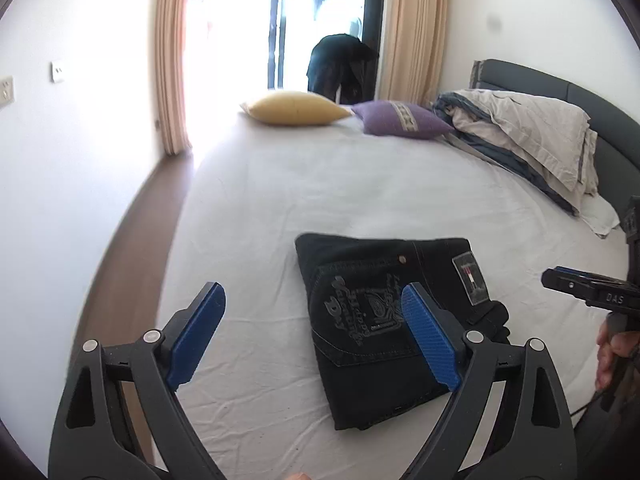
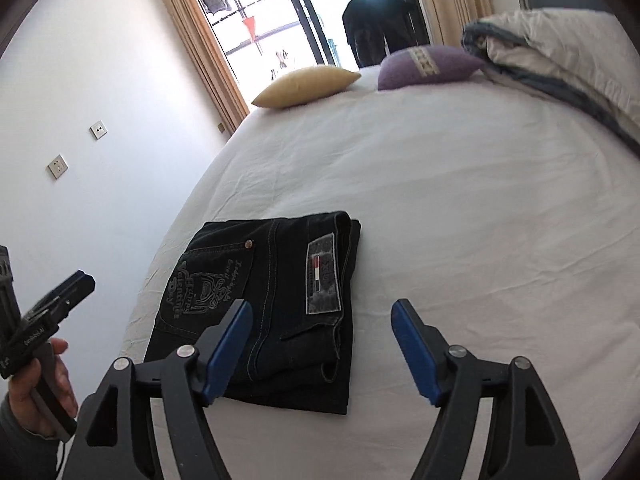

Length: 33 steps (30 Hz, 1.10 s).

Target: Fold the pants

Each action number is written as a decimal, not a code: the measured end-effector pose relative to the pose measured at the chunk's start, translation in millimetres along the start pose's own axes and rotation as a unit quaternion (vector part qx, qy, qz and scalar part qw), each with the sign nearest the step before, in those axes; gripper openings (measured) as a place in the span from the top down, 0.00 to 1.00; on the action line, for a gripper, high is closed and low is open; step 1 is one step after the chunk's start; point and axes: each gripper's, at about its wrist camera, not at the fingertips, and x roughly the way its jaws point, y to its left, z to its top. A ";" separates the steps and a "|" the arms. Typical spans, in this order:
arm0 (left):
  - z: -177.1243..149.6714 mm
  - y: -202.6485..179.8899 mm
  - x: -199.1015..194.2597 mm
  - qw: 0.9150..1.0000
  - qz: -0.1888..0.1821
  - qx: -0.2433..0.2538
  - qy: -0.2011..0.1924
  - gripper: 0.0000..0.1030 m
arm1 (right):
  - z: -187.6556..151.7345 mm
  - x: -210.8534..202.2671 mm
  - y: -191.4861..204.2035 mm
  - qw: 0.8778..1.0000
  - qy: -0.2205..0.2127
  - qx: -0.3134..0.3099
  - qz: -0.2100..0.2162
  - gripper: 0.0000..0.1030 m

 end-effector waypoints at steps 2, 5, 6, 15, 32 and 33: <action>6.2 -9.4 -35.1 0.999 0.026 0.015 -0.044 0.02 | -0.5 -26.8 14.2 0.999 -0.039 -0.015 -0.015 0.13; 15.0 -16.8 -88.4 0.991 0.079 0.022 -0.109 0.00 | 3.1 -66.9 30.3 0.995 -0.093 -0.023 -0.016 0.03; 17.8 -19.5 -102.7 0.988 0.088 0.021 -0.122 0.00 | 4.7 -80.0 35.0 0.993 -0.110 -0.022 -0.019 0.01; 21.7 -28.9 -146.9 0.992 0.103 0.006 -0.065 0.00 | 22.8 -154.5 80.3 0.981 -0.190 -0.039 -0.009 0.00; -21.3 -22.5 -66.5 0.991 0.090 -0.045 0.087 0.00 | -19.2 -95.7 100.4 0.995 -0.065 -0.051 -0.060 0.00; -22.4 -22.6 -63.3 0.991 0.089 -0.045 0.090 0.00 | -20.4 -93.3 102.1 0.995 -0.061 -0.053 -0.061 0.00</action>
